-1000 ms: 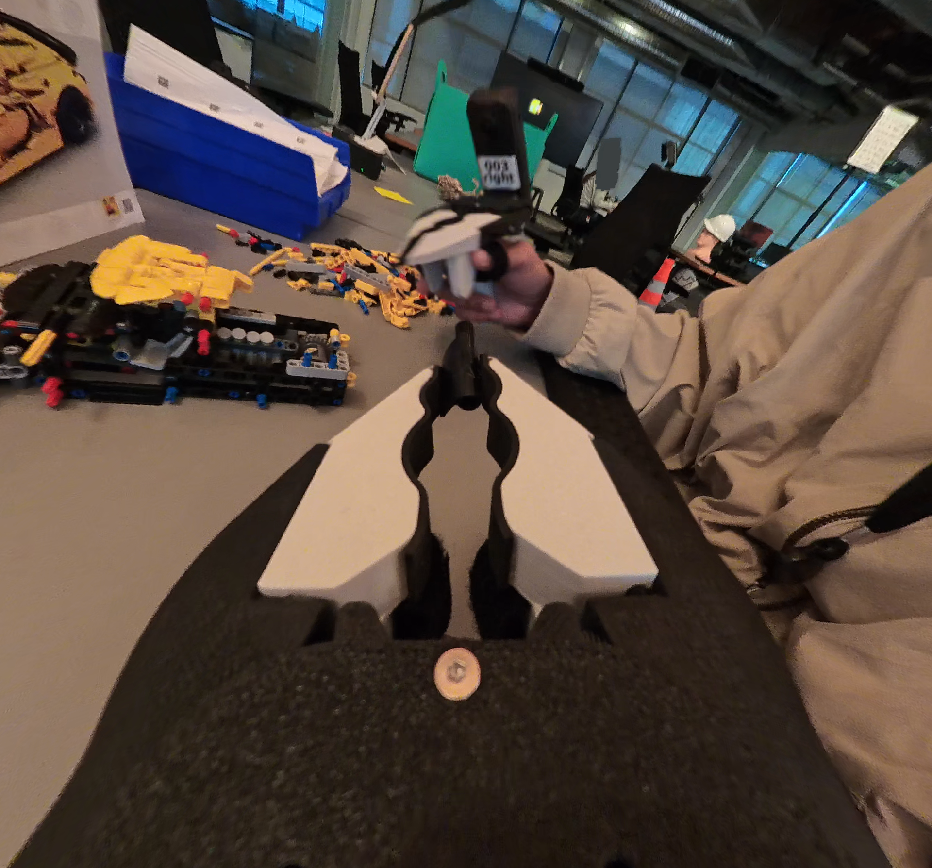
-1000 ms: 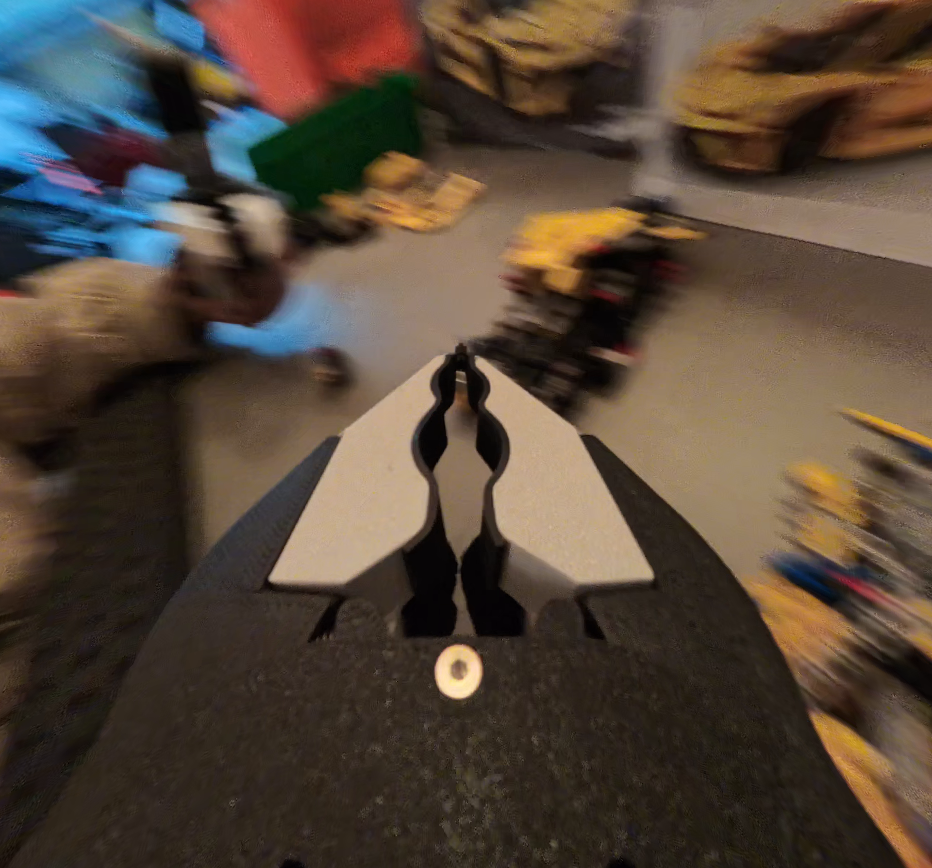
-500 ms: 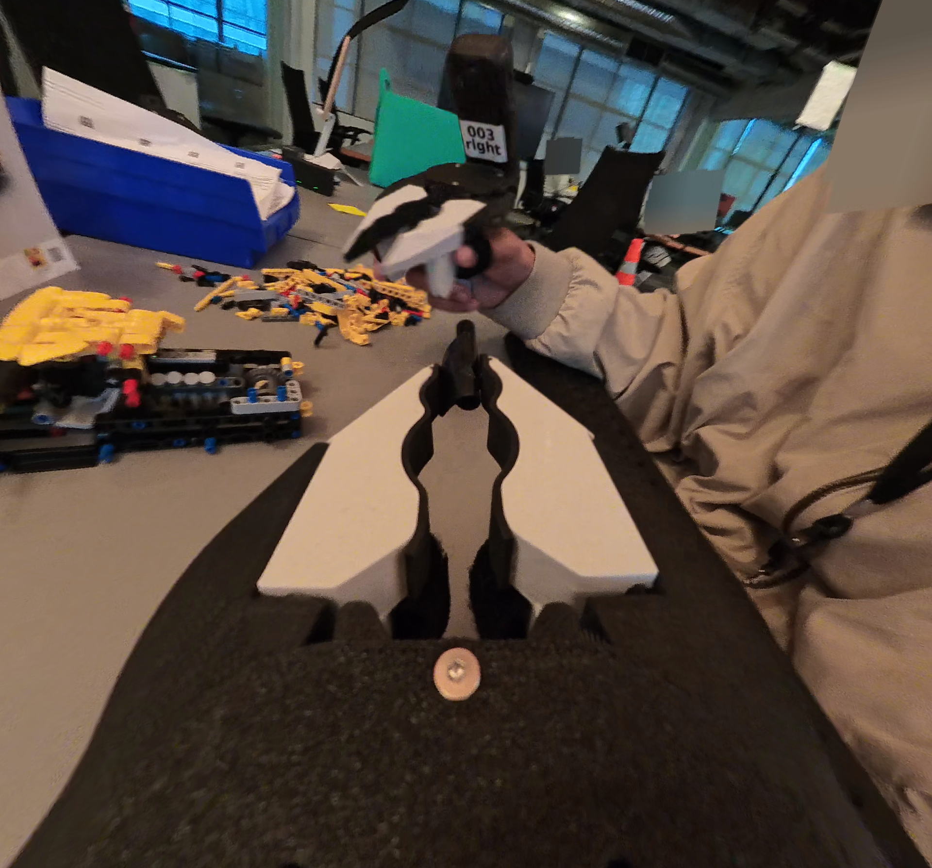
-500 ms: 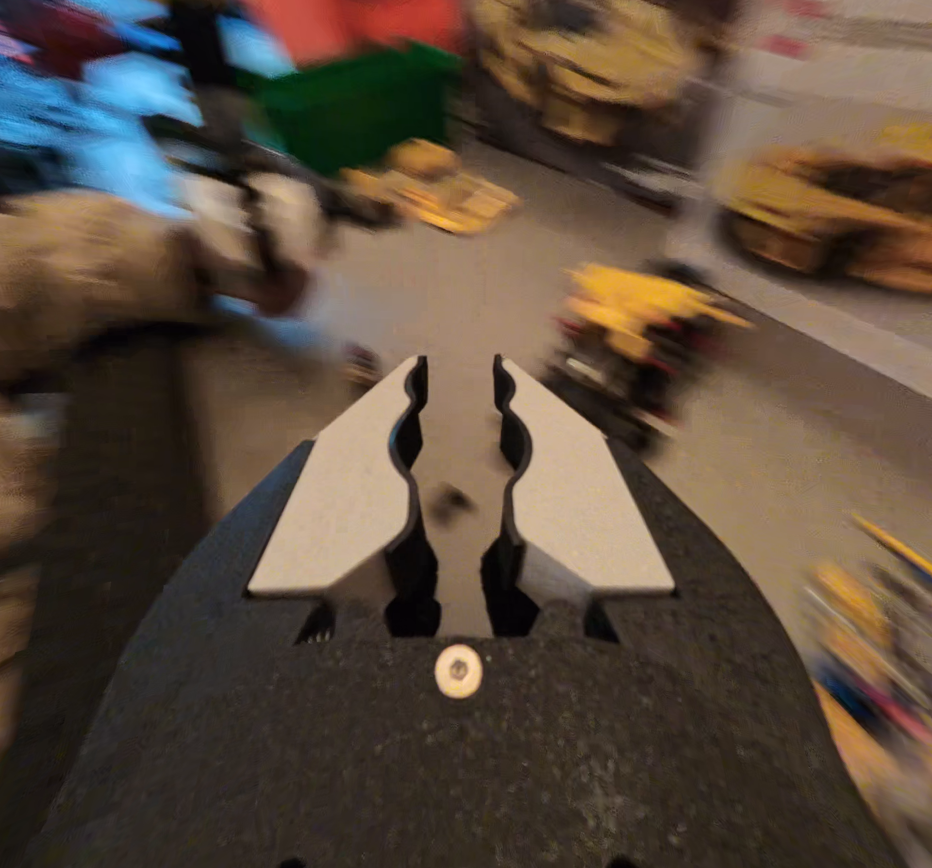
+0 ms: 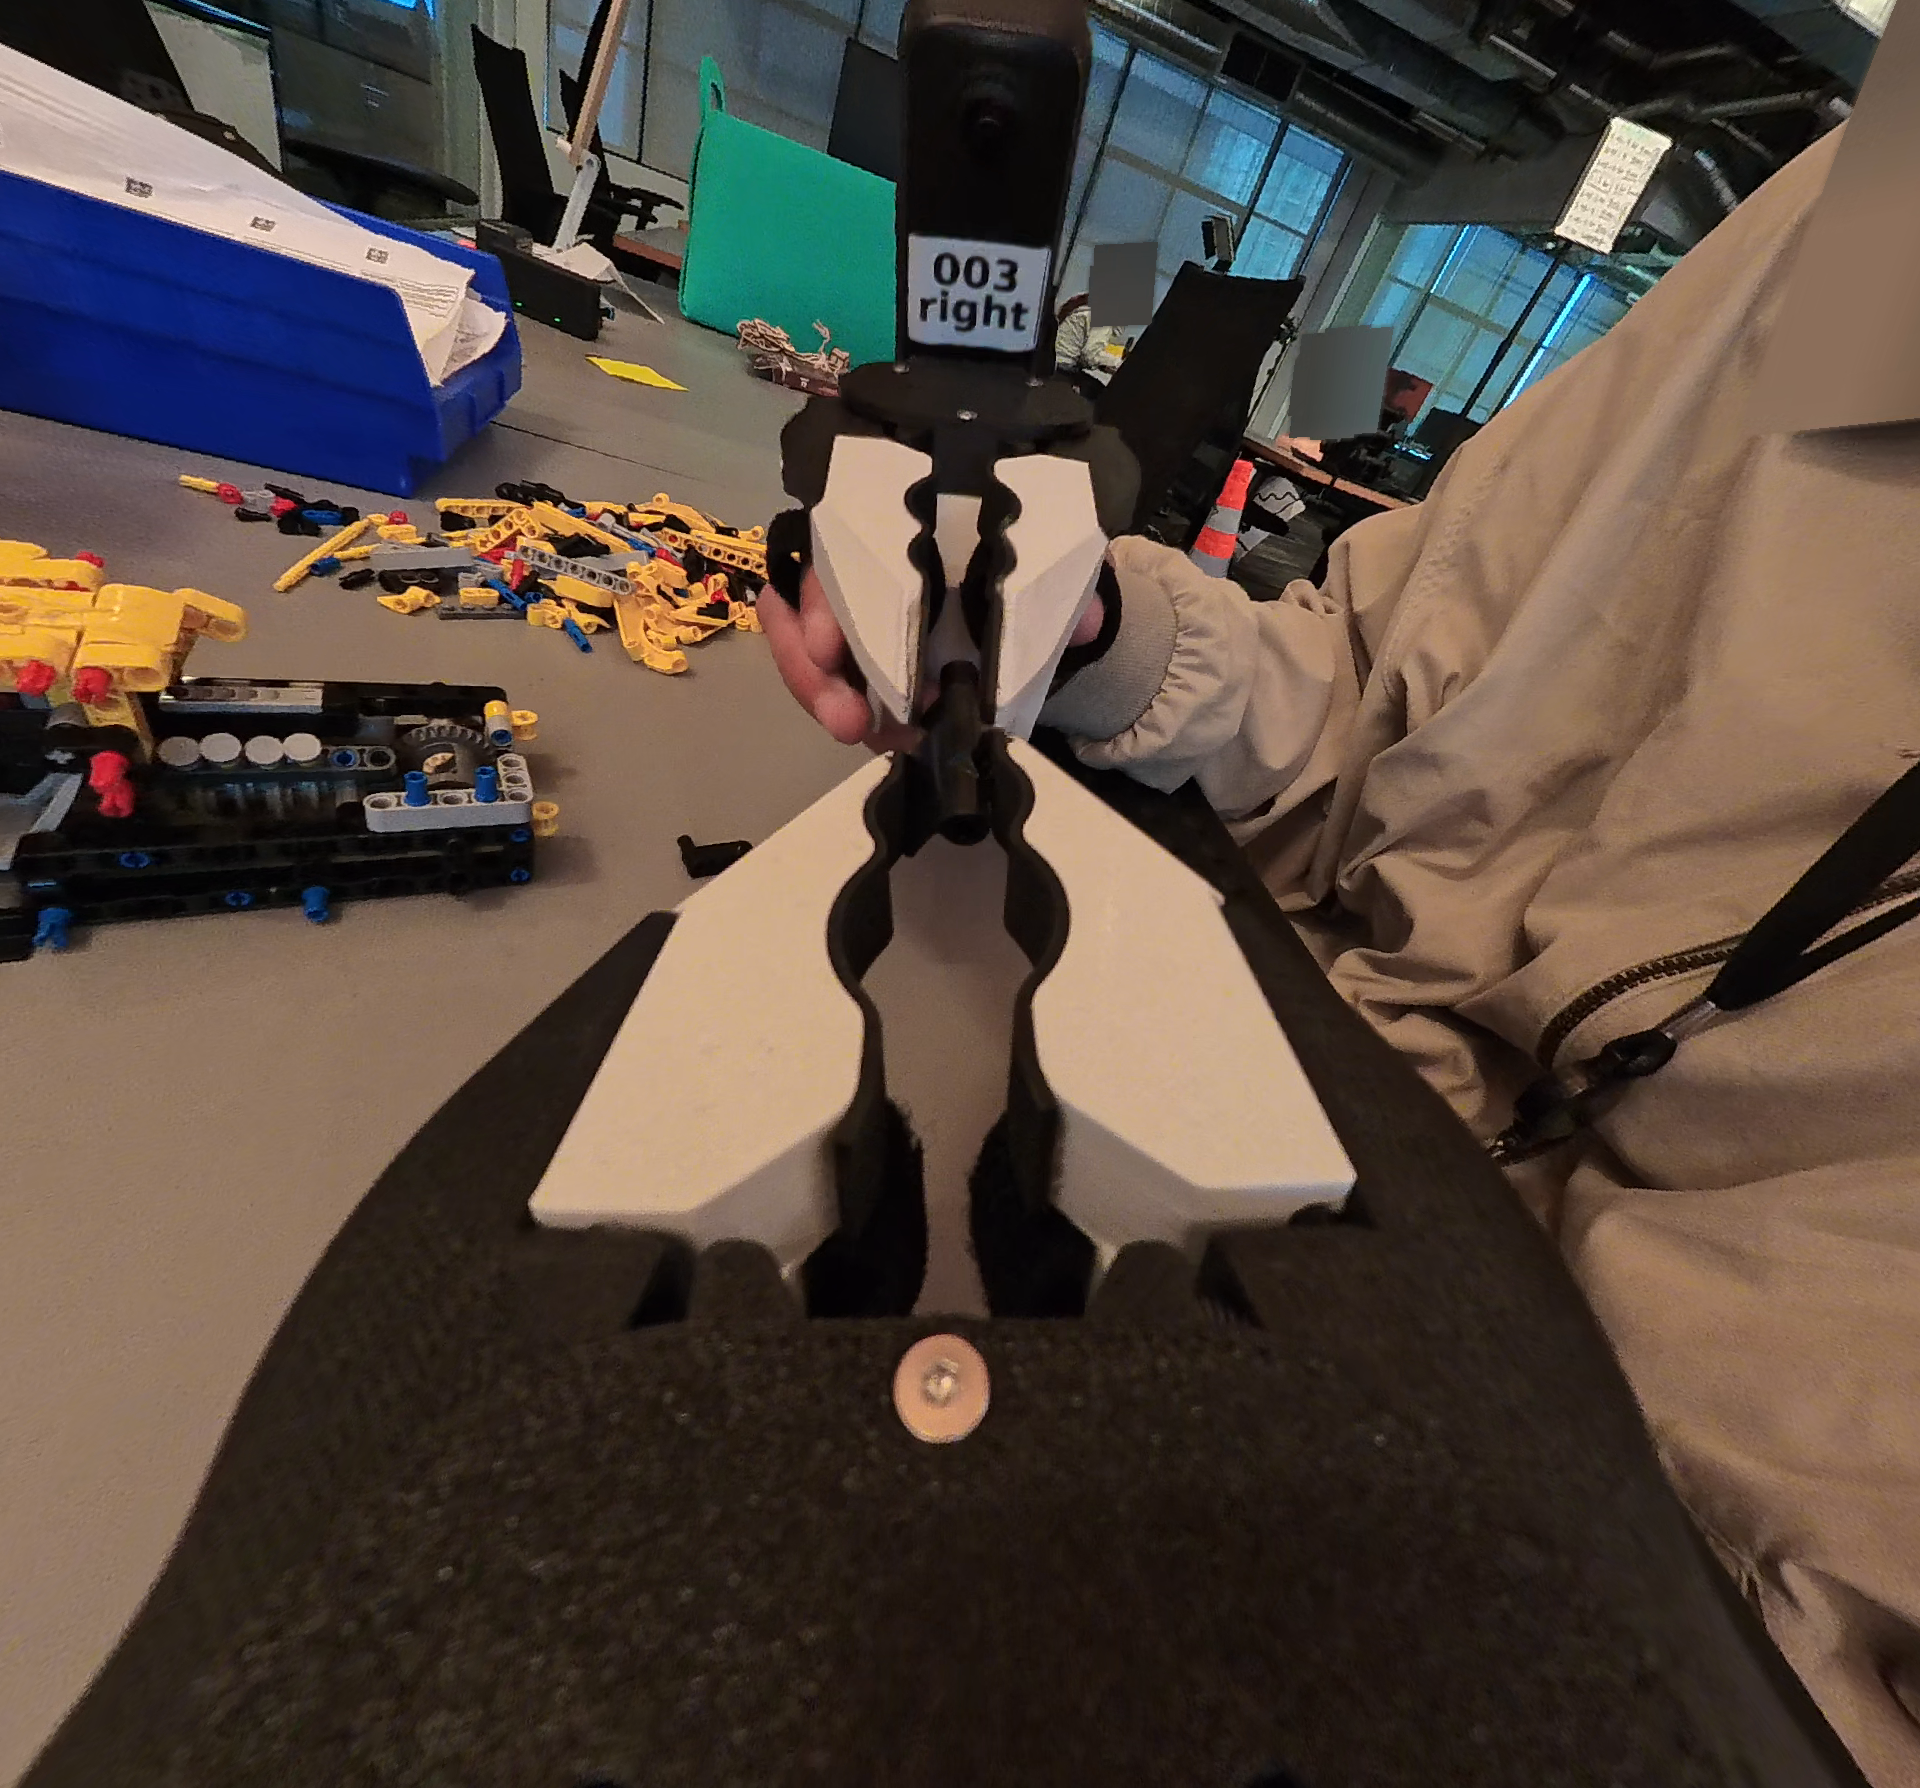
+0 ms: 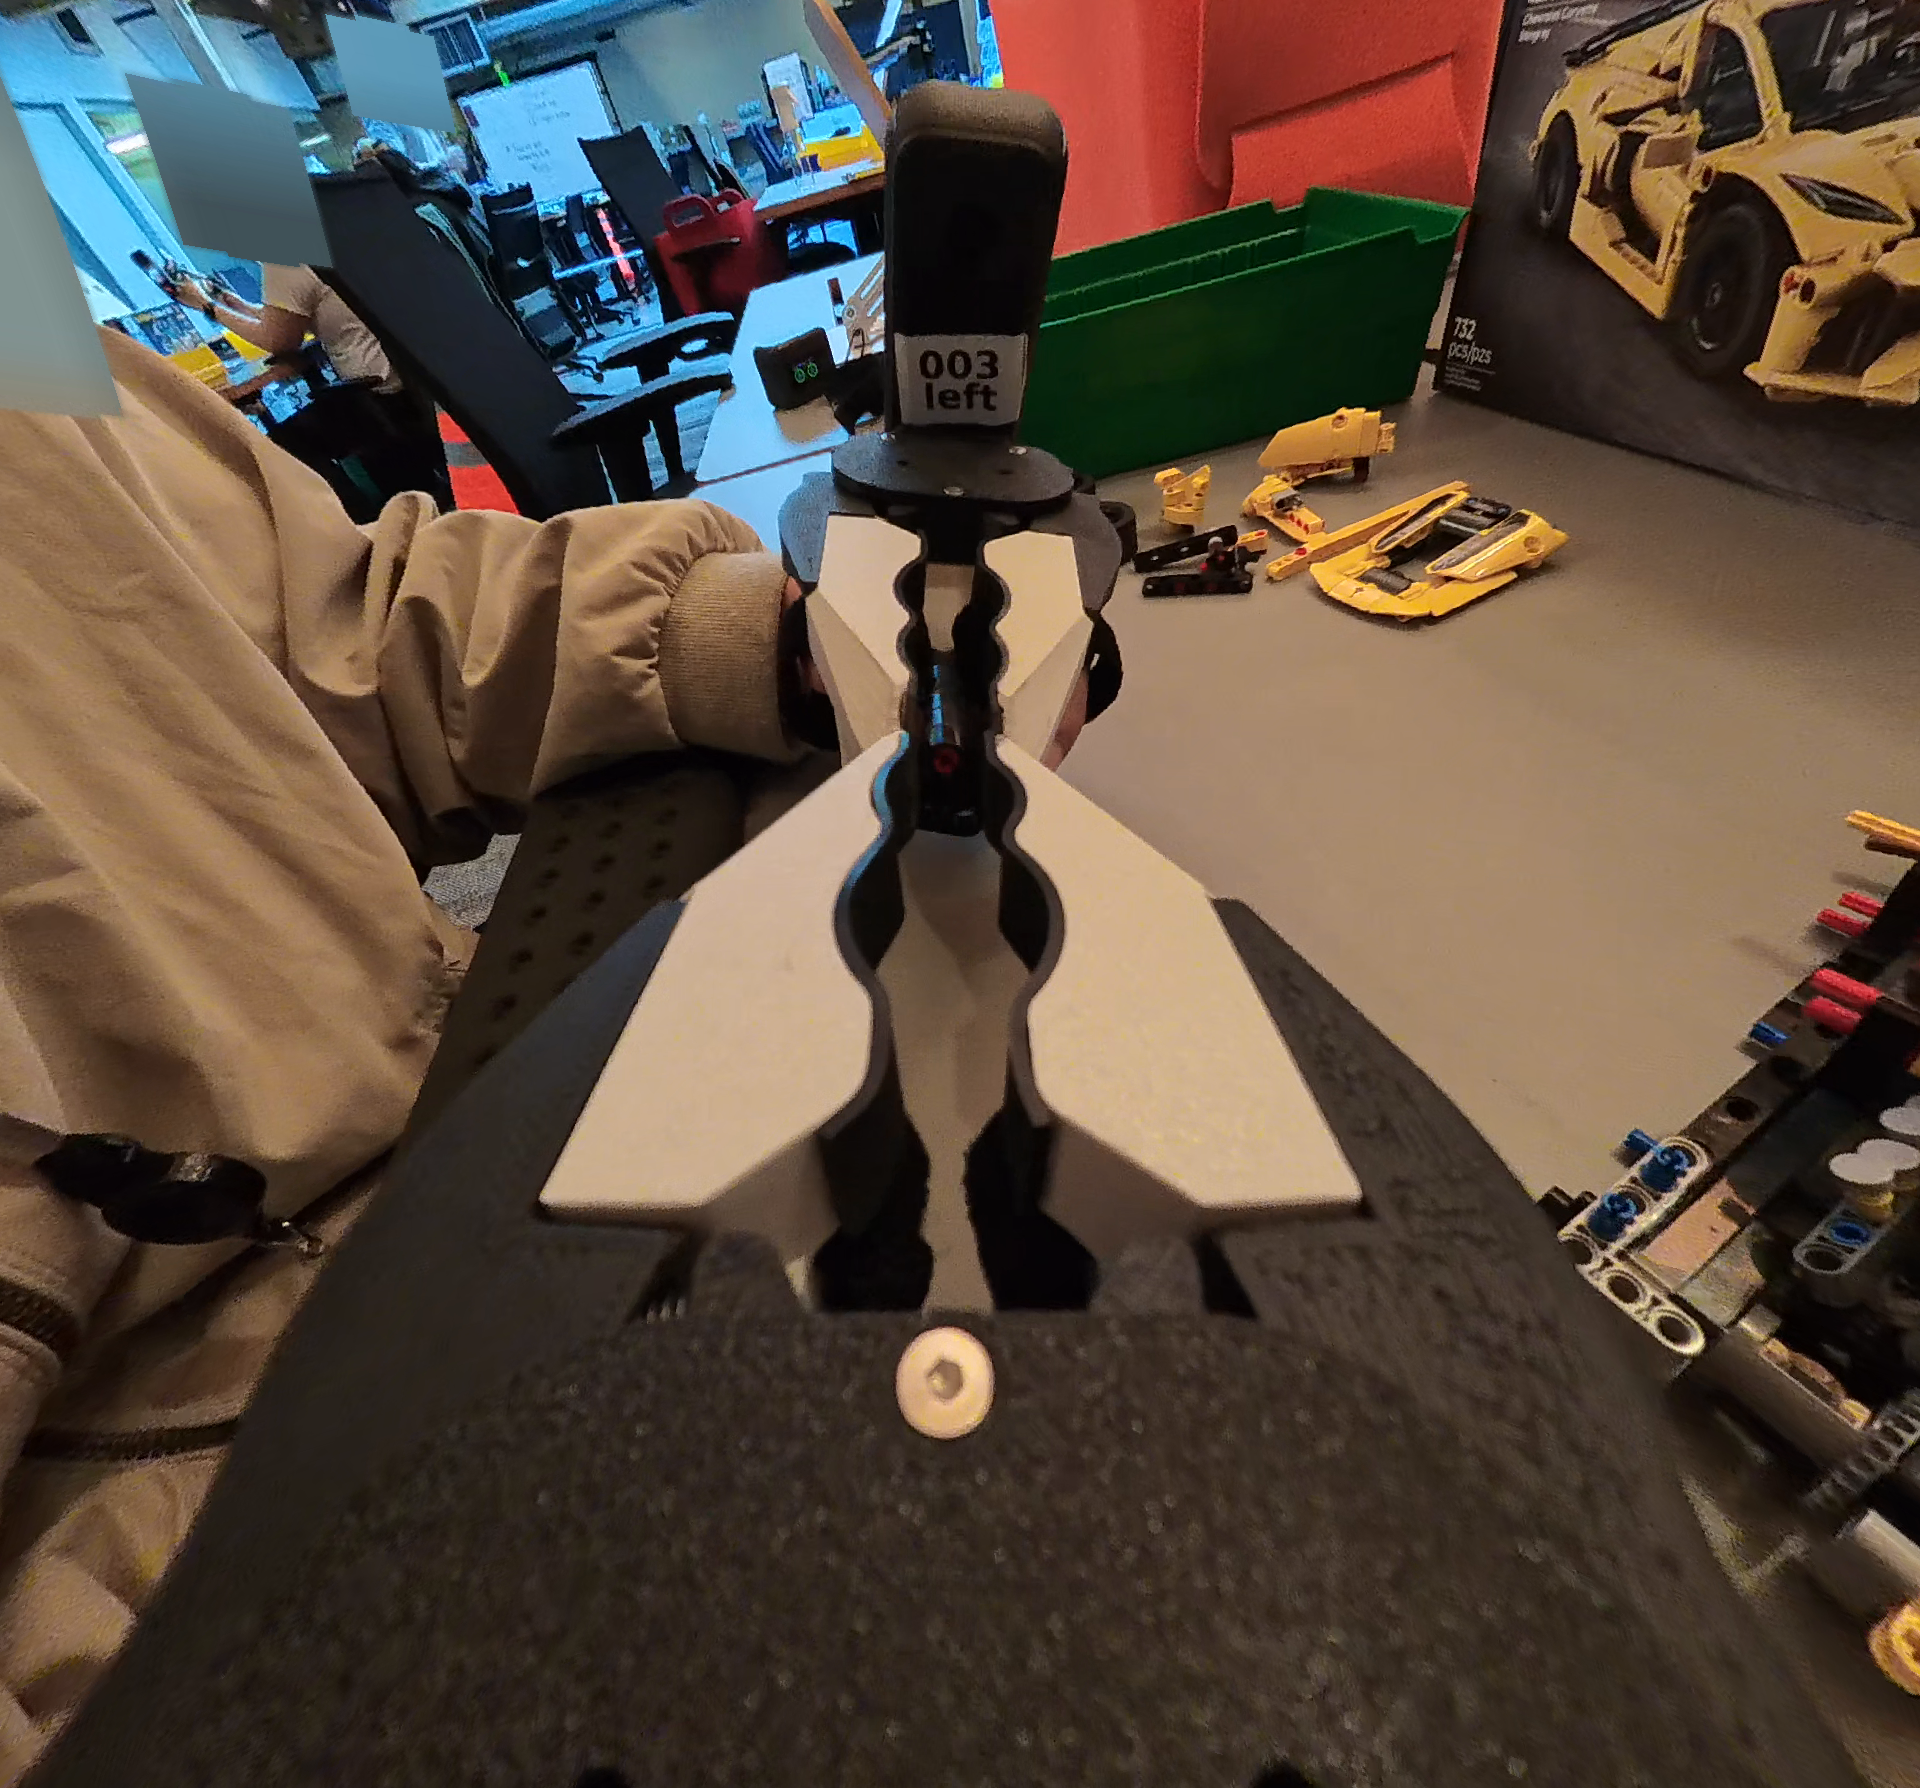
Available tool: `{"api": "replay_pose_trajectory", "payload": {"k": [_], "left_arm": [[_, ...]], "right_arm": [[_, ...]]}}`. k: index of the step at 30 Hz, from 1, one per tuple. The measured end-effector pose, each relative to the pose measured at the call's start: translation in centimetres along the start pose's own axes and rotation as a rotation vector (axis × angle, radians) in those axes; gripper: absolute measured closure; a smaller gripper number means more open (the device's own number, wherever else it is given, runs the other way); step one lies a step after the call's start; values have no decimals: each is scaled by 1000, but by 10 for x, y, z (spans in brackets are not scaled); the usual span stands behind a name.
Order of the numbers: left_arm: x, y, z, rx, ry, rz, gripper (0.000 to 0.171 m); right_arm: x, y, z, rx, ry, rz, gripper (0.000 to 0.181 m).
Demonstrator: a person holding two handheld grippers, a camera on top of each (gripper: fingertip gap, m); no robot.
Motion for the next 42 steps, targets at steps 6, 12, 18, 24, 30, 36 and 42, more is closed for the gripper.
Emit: {"api": "replay_pose_trajectory", "payload": {"k": [6, 12, 18, 24, 30, 36, 42], "left_arm": [[1, 0, -3, -31, 5, -14, 157], [-6, -1, -6, -98, 45, 23, 157], [-7, 0, -3, -83, 75, 26, 159], [-20, -18, -4, -82, 122, 72, 162], [-46, -42, -10, -111, 81, 209, 162], [-35, -34, -14, -143, 52, 160, 161], [-17, -24, -24, -198, 29, 52, 161]], "right_arm": [[1, -2, 1, -7, 6, -9, 176], [2, -8, 7, 15, -2, 1, 176], [1, -8, 7, -2, 35, 13, 176], [-16, -25, 10, -49, 137, 145, 176], [-22, -93, 59, 210, 77, 44, 175], [-1, -214, 134, 830, -113, -427, 175], [17, -263, 135, 897, -94, -607, 172]]}}
Point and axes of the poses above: each gripper's, where its closed fingertips meet, y out along the fingers, x out of its underside, z = x × y across the jaws, the point moved 4 cm from there along -y, back along the fingers, and after that the axes turned 14 degrees about z, right-handed, at the moved point
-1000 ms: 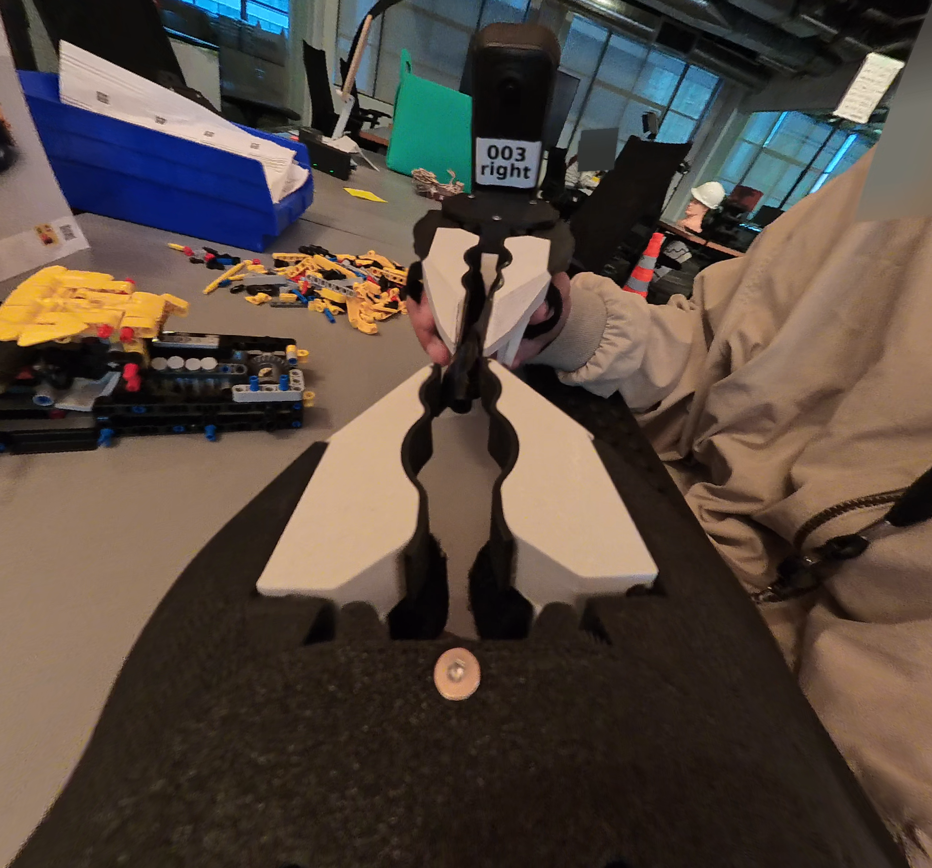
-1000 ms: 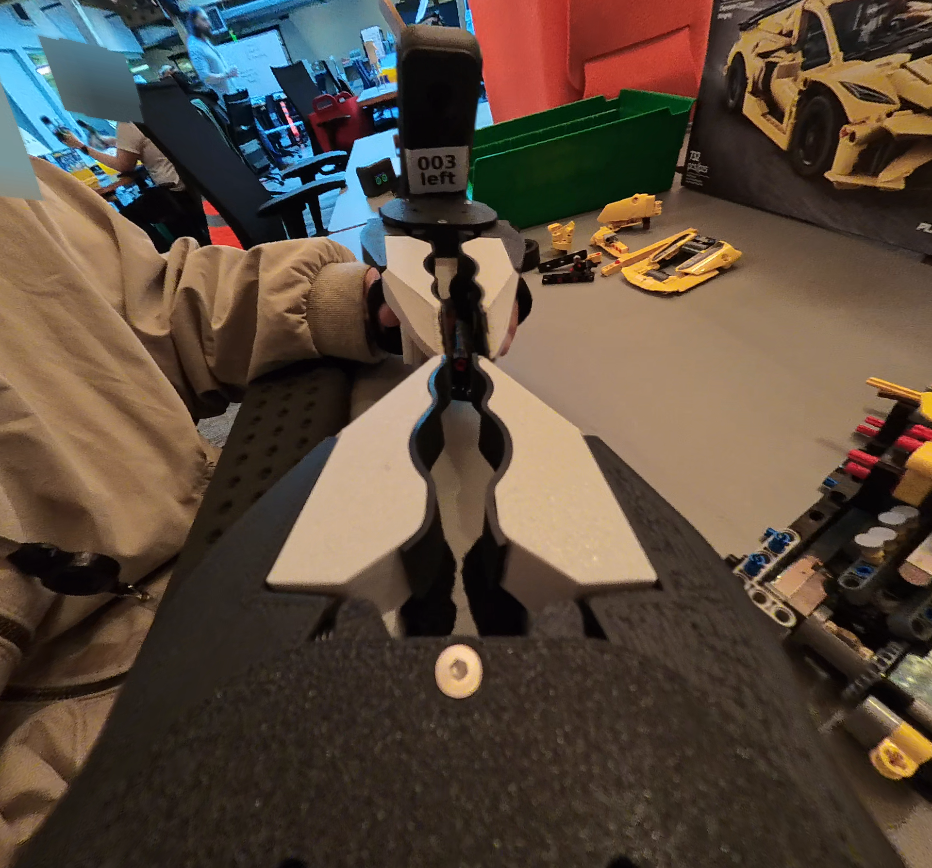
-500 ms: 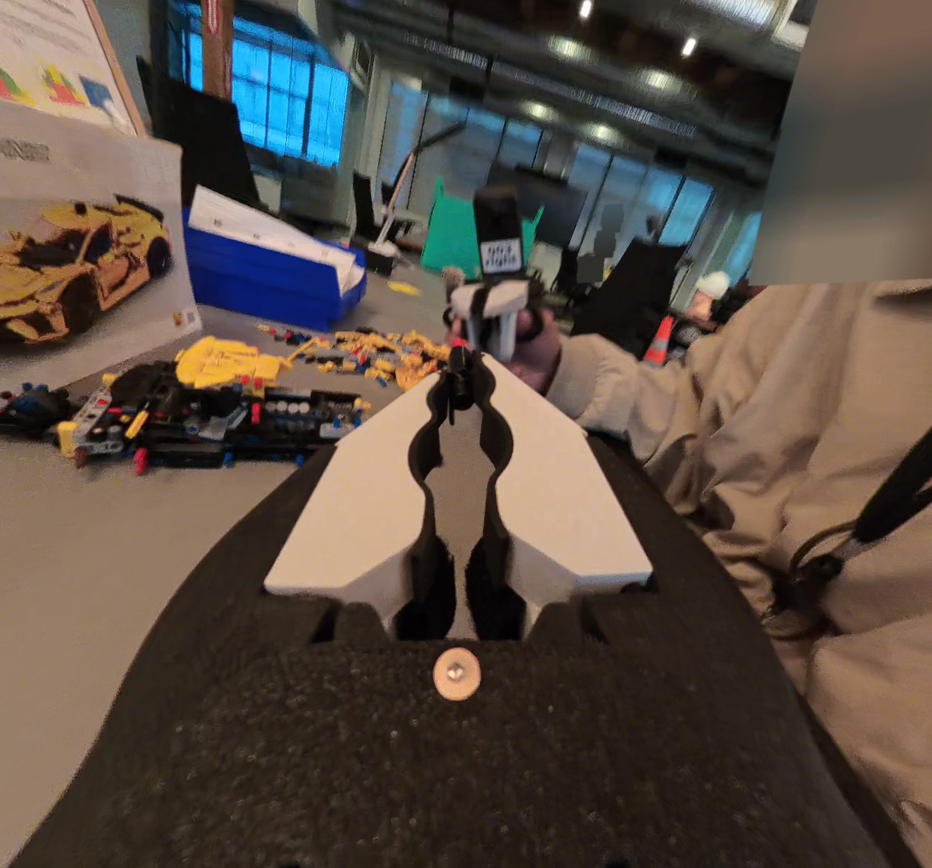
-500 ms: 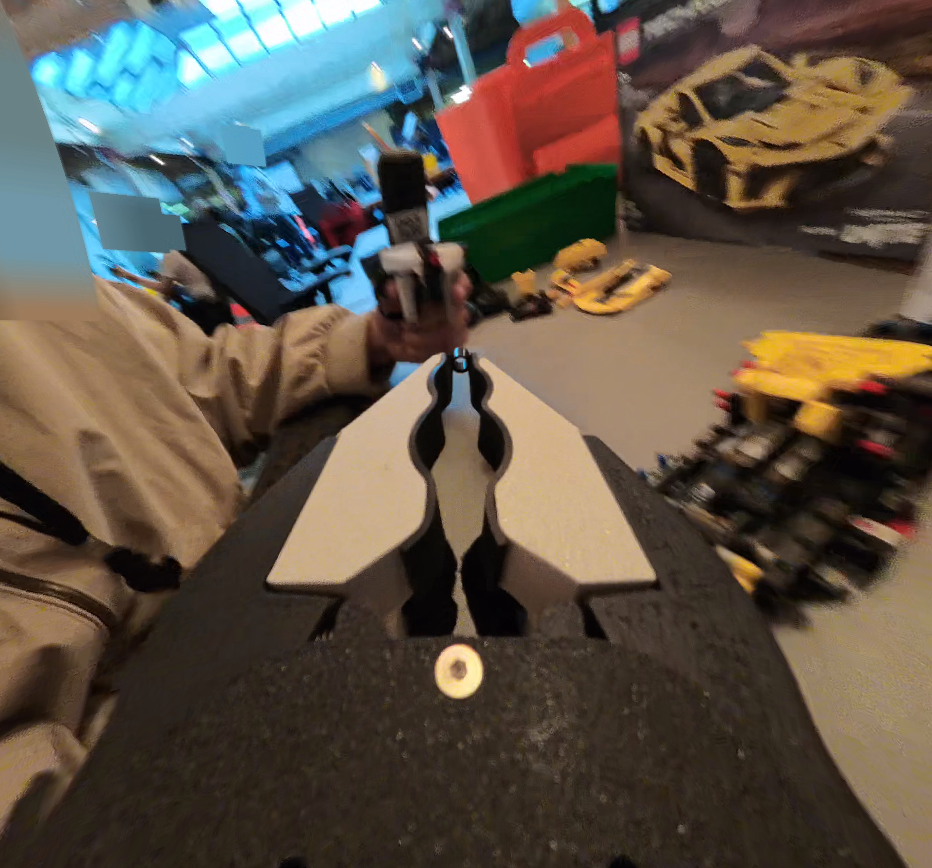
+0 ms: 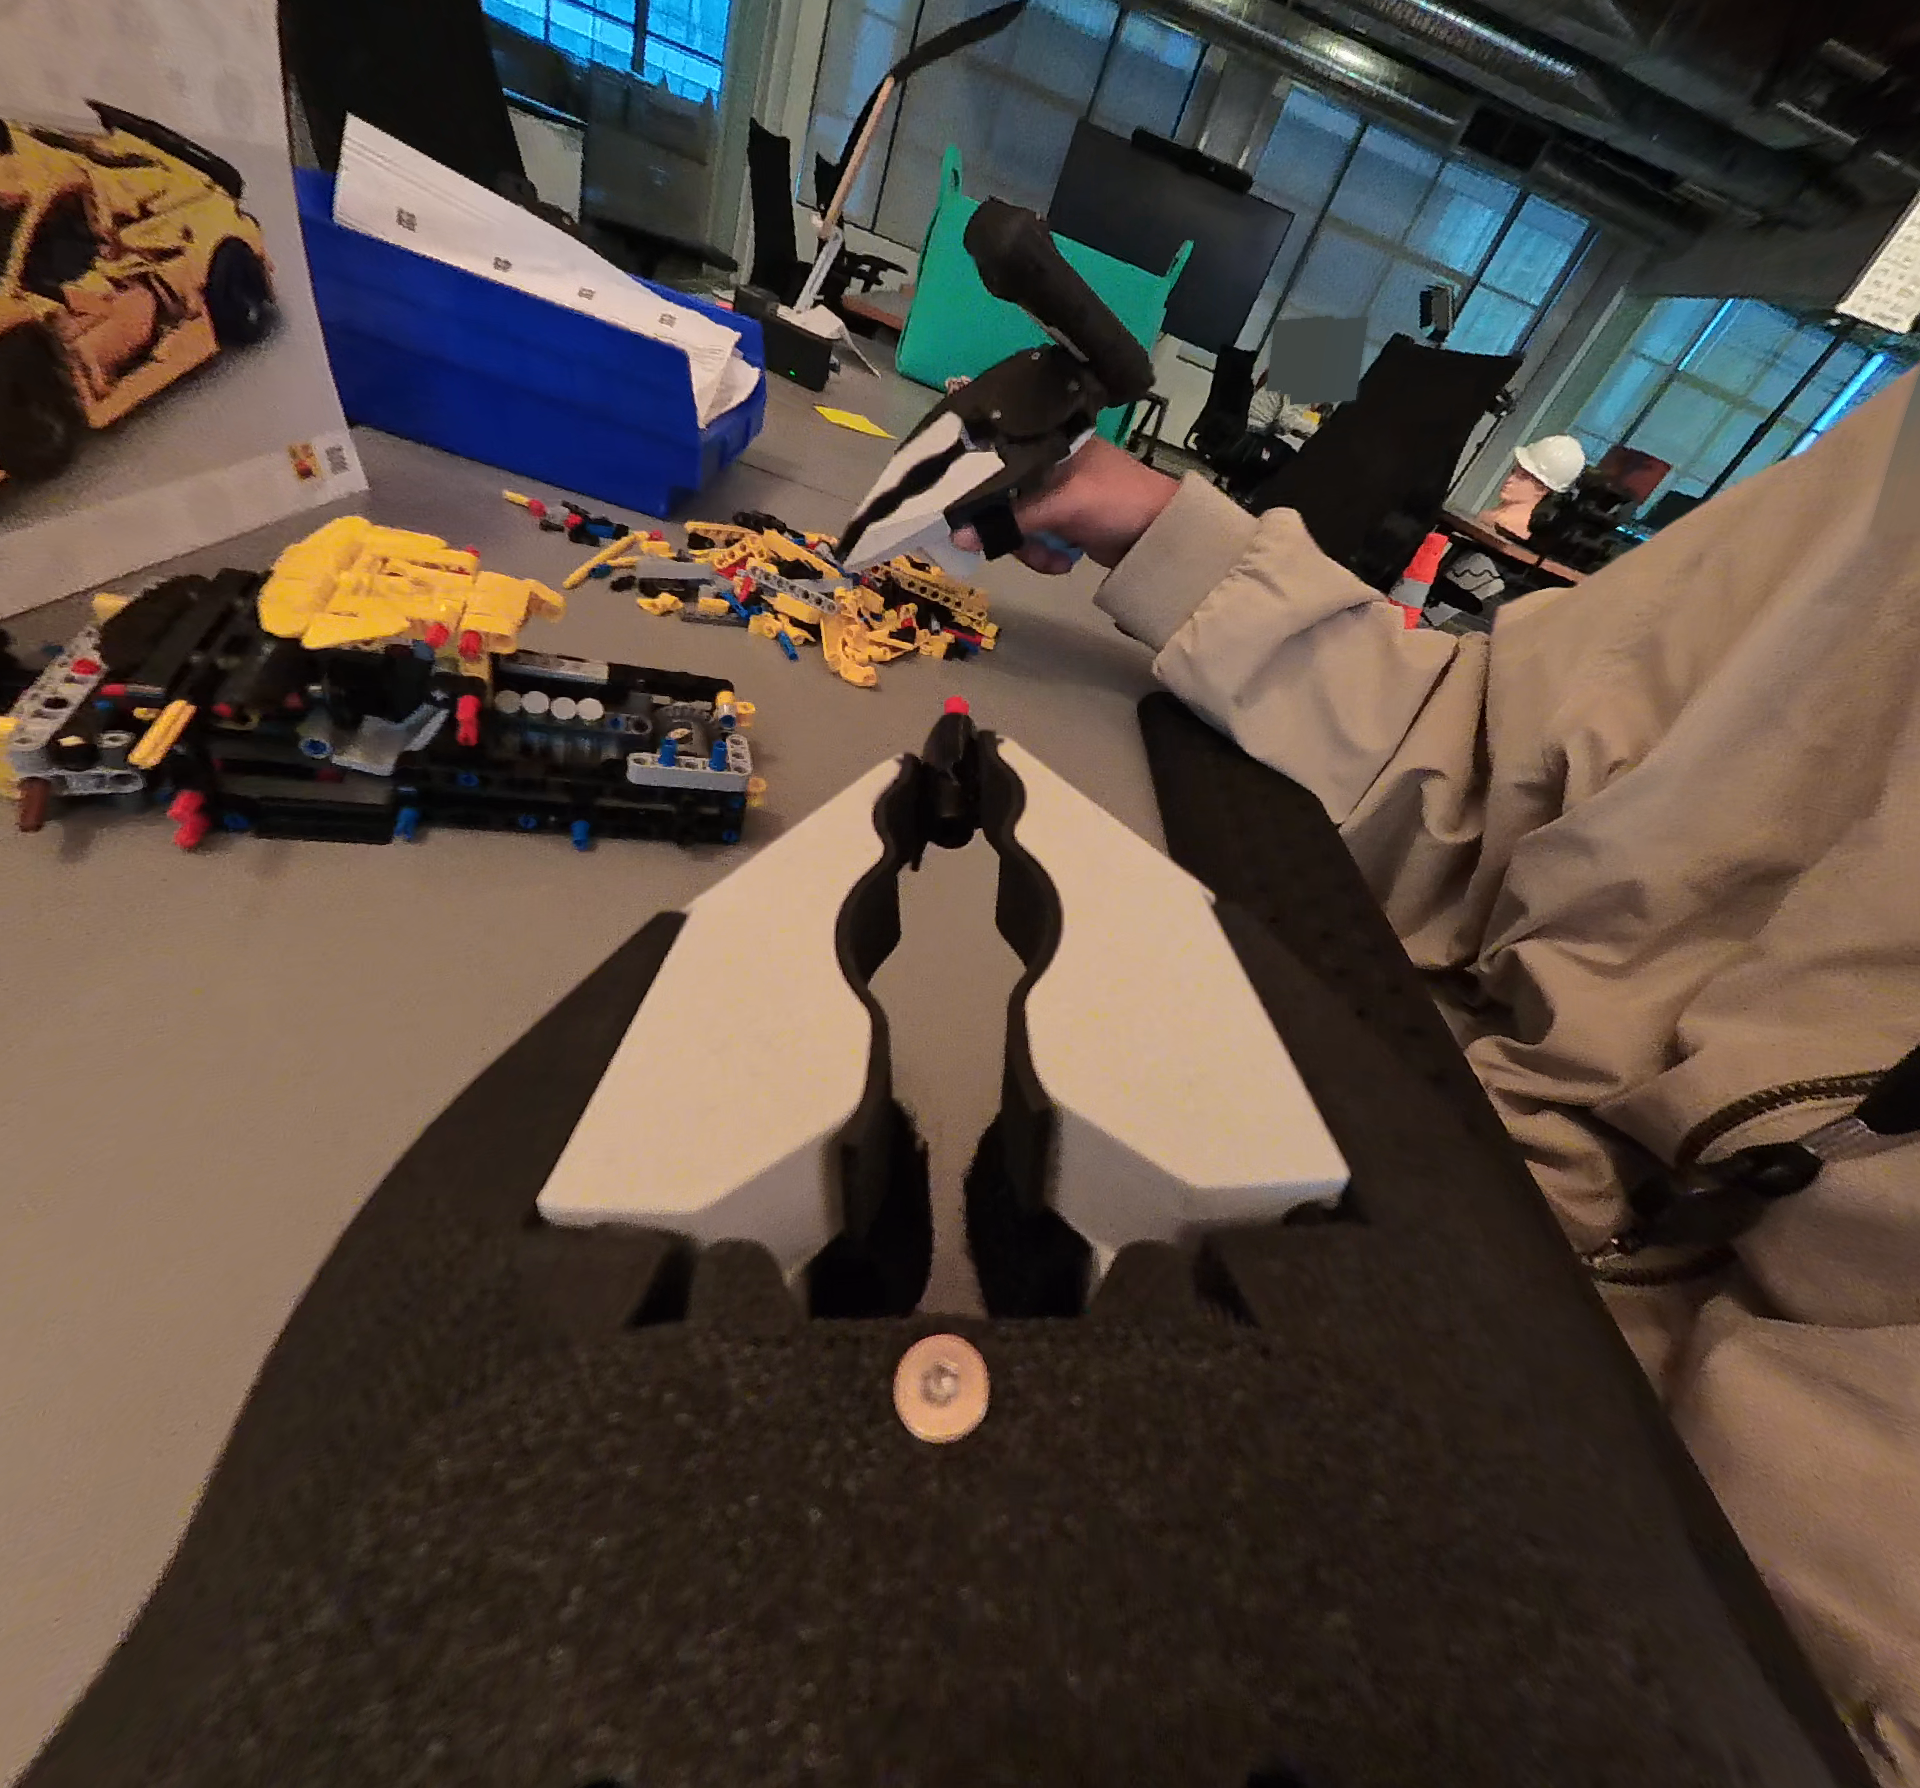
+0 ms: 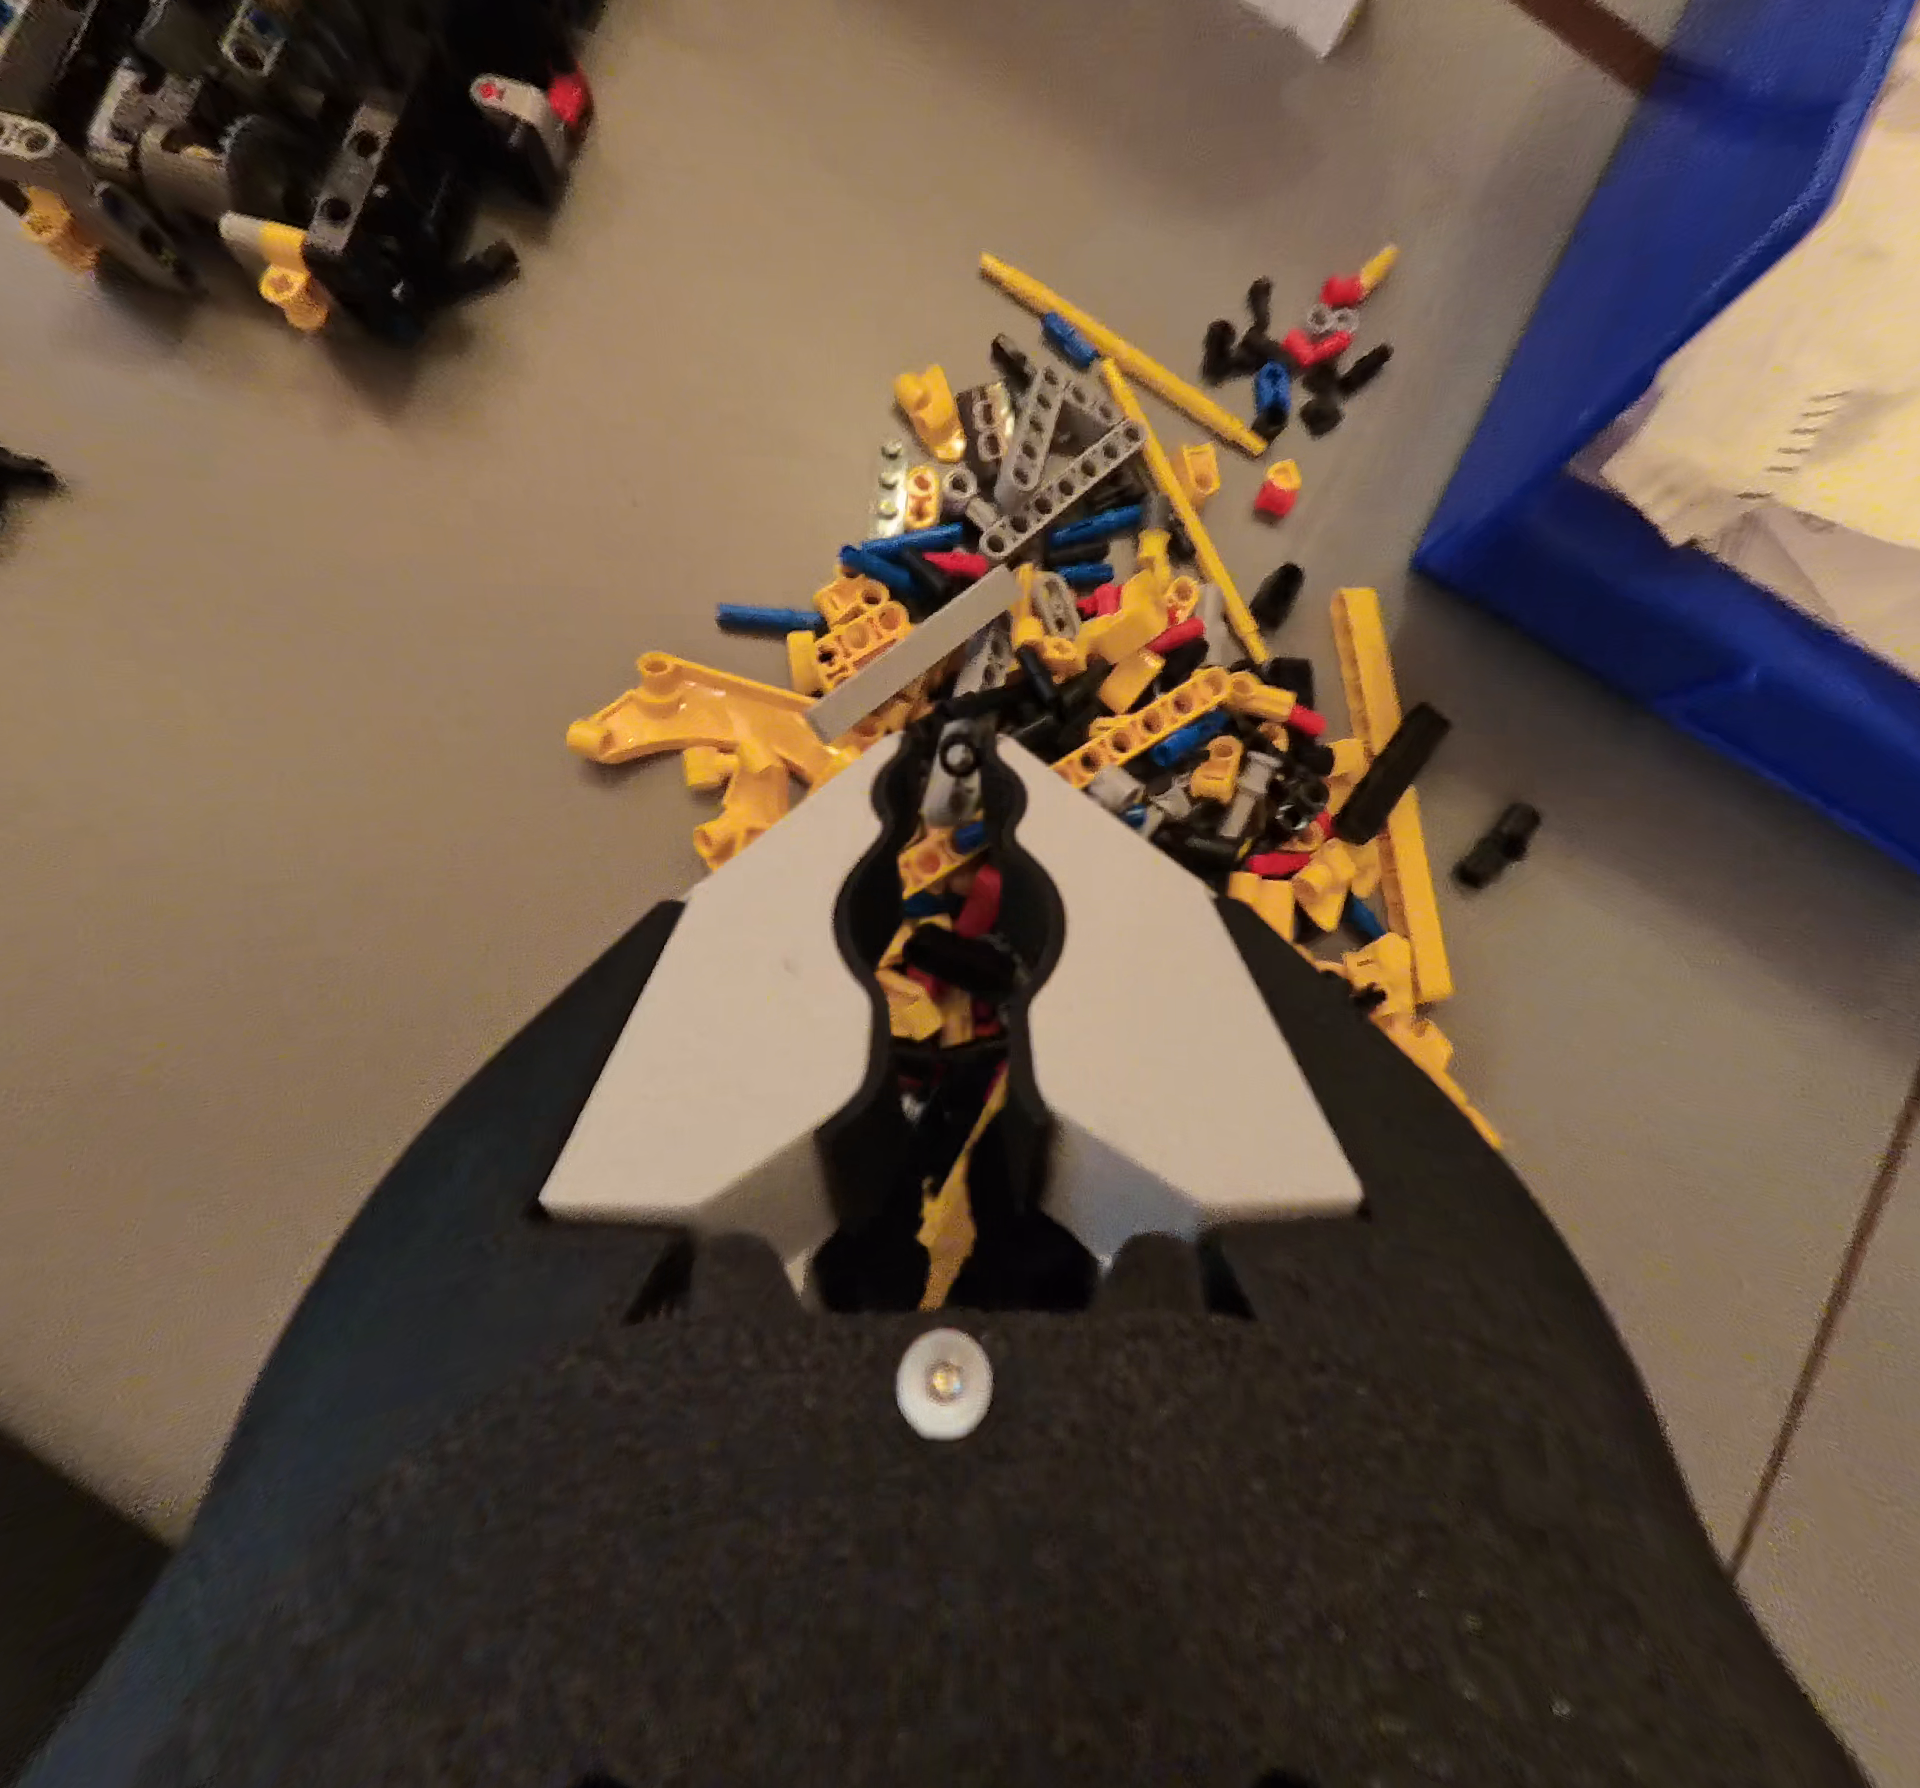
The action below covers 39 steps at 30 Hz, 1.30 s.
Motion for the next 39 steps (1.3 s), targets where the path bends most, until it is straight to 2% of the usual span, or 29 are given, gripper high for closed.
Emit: {"api": "replay_pose_trajectory", "payload": {"k": [3, 5, 7, 9, 11, 13, 15, 17, 20, 39], "left_arm": [[3, 4, 4, 22, -9, -5, 161], [3, 7, 7, 40, -9, -4, 161], [3, 8, 9, 49, 0, 0, 161], [3, 8, 10, 61, 0, 0, 161], [4, 8, 11, 66, 3, -2, 161], [5, 8, 13, 73, 3, -9, 161], [7, 9, 15, 80, 9, -18, 161], [8, 10, 18, 91, 18, -27, 161], [8, 12, 20, 109, 10, -24, 161], [11, 11, 20, 100, -11, -47, 161]], "right_arm": [[-9, -5, 3, 26, -3, 50, 171], [-26, -8, -5, 19, 5, 99, 166], [-60, -6, -49, -159, 59, 252, 165], [-97, -4, -121, -460, 125, 440, 166], [-117, 0, -187, -728, 205, 547, 165], [-122, 14, -226, -826, 240, 551, 162], [-128, 20, -243, -864, 278, 581, 163], [-133, 15, -254, -908, 287, 605, 167], [-127, 21, -262, -885, 232, 566, 172], [-124, 24, -256, -912, 283, 554, 178]]}}
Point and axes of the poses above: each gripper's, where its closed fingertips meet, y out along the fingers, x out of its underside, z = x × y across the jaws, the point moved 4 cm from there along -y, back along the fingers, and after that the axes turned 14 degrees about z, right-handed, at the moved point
